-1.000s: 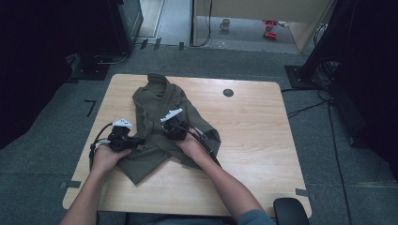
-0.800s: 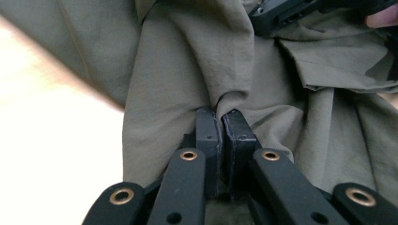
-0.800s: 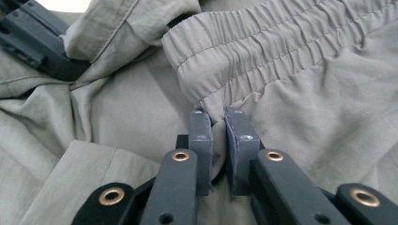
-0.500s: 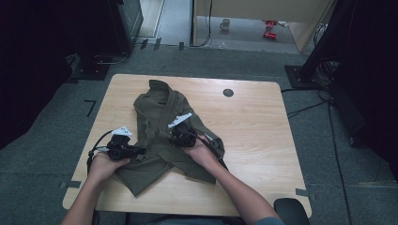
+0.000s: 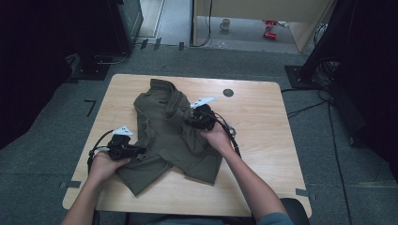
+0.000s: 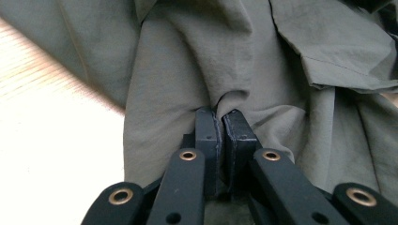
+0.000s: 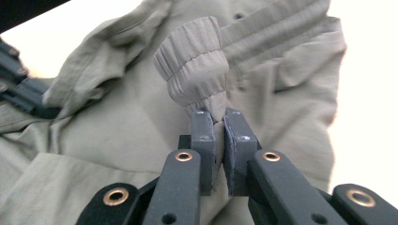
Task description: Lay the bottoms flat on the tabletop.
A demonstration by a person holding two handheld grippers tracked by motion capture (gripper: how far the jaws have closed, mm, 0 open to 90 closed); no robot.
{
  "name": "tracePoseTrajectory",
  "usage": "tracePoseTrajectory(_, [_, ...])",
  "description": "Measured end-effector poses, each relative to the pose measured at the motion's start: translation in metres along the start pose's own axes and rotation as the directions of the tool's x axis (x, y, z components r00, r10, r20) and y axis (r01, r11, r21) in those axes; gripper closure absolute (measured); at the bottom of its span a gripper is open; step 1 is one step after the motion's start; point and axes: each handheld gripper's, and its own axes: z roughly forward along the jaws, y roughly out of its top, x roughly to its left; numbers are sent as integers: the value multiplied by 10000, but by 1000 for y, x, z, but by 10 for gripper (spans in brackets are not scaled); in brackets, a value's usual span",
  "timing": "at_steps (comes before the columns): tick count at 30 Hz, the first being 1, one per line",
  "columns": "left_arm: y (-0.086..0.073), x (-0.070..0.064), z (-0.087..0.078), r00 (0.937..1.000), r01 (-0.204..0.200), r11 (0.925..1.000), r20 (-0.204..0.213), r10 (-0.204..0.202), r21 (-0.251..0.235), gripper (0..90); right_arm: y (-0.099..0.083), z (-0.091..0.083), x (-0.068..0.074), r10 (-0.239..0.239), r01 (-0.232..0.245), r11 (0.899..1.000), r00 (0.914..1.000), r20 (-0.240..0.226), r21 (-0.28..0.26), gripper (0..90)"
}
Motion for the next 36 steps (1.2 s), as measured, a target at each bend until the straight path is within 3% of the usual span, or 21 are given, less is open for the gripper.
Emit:
tracePoseTrajectory(5, [0,0,0,10000,1,10000,9,-1,1,862,-2,-12,-21,395,-384,9979,9990,206,-521,845])
tracePoseTrajectory(10, [0,0,0,10000,0,10000,15,0,-2,862,-6,-22,-42,886,-856,9949,9945,567,-541,845])
tracePoseTrajectory(14, [0,0,0,10000,22,10000,32,-22,-1,861,-6,-28,-58,1016,-973,9938,9910,869,-529,845])
tracePoseTrajectory(17, [0,0,0,10000,7,10000,24,-7,21,860,-9,-30,-68,916,-826,9932,9893,1138,-818,845])
tracePoseTrajectory(20, [0,0,0,10000,20,10000,41,-20,16,859,-7,-30,-79,1017,-970,9945,9845,1431,-397,845])
tracePoseTrajectory(27, [0,1,0,10000,21,10000,56,-21,7,859,-9,-36,-97,1116,-956,9907,9779,1766,-967,845])
tracePoseTrajectory(28, [0,0,0,10000,20,10000,52,-20,11,857,-12,-37,-105,1338,-1144,9869,9744,1806,-1141,845])
tracePoseTrajectory(32, [1,0,0,10000,23,10000,19,-23,43,856,-18,-40,-118,1478,-1205,9836,9650,2167,-1343,846])
tracePoseTrajectory(33, [1,0,0,10000,33,10000,5,-33,54,857,-19,-40,-121,1487,-1199,9835,9622,2284,-1354,846])
tracePoseTrajectory(35, [2,-1,1,10000,58,9999,-24,-58,96,855,-15,-40,-129,1684,-1570,9854,9567,2373,-663,846])
tracePoseTrajectory(36, [2,-2,1,9999,115,9999,33,-115,123,854,-14,-41,-132,1572,-1461,9873,9554,2500,-627,846])
